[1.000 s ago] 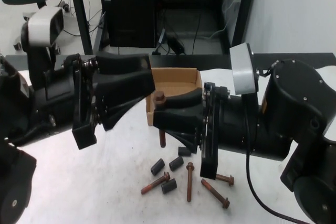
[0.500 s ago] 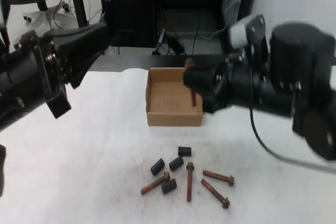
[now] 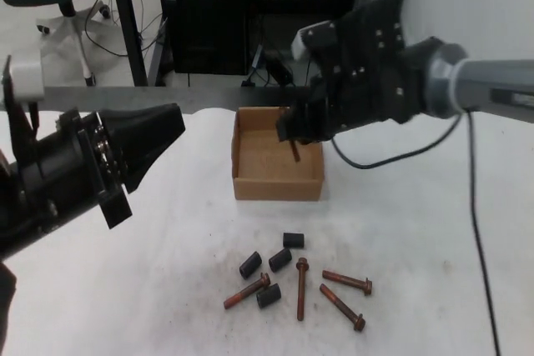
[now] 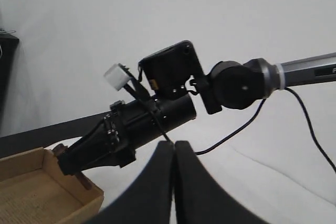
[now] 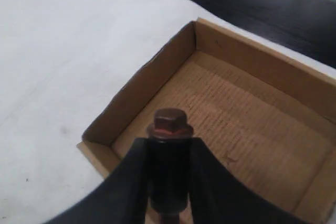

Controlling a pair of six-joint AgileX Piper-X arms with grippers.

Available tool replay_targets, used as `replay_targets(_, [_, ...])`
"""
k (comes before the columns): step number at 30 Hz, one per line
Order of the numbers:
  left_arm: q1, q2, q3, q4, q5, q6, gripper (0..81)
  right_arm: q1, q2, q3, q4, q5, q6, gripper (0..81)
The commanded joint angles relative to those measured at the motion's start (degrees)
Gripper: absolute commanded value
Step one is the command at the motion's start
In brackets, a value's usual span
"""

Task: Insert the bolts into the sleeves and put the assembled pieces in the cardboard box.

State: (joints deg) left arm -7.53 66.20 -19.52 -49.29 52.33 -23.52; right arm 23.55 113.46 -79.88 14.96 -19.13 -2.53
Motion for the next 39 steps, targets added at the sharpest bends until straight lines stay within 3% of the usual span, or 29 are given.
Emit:
replay_targets(1, [0.01, -1.11, 0.34, -0.17, -0.87, 0.36, 0.3, -0.19, 1.60, -3.59, 0.89, 0.42, -0.21, 0.8])
replay_targets(14, [0.01, -4.24, 0.39, 1.09, -0.85, 0.36, 0.3, -0.19, 6.34, -8.73, 2.63, 2.48, -3.05, 1.9])
replay_targets(16, [0.01, -4.24, 0.39, 1.09, -0.85, 0.36, 0.3, -0.19, 6.34, -8.73, 3.21, 2.49, -3.55, 11.1])
replay_targets(19, [0.01, -4.24, 0.39, 1.09, -0.85, 0.36, 0.3, -0.19, 6.34, -8.73, 4.25, 2.49, -3.45, 33.1])
replay_targets(21, [0.01, -4.24, 0.39, 1.09, -0.85, 0.36, 0.3, -0.19, 6.34, -8.73, 4.64, 2.49, -1.70, 41.2])
replay_targets(27, [0.01, -4.22, 0.39, 1.09, -0.01, 0.36, 0.3, -0.19, 5.95, -8.73, 5.91, 1.70, 0.01, 34.6])
replay_targets(36, [-0.21, -4.22, 0.39, 7.11, 4.31, 1.40, 0.3, -0.19, -3.98, -8.73, 17.45, -9.55, -0.12, 34.2])
replay_targets(39, [-1.45, -4.36, 0.39, 12.33, 4.54, 2.05, 0.3, -0.19, -9.14, -8.73, 23.25, -9.86, -2.02, 33.5])
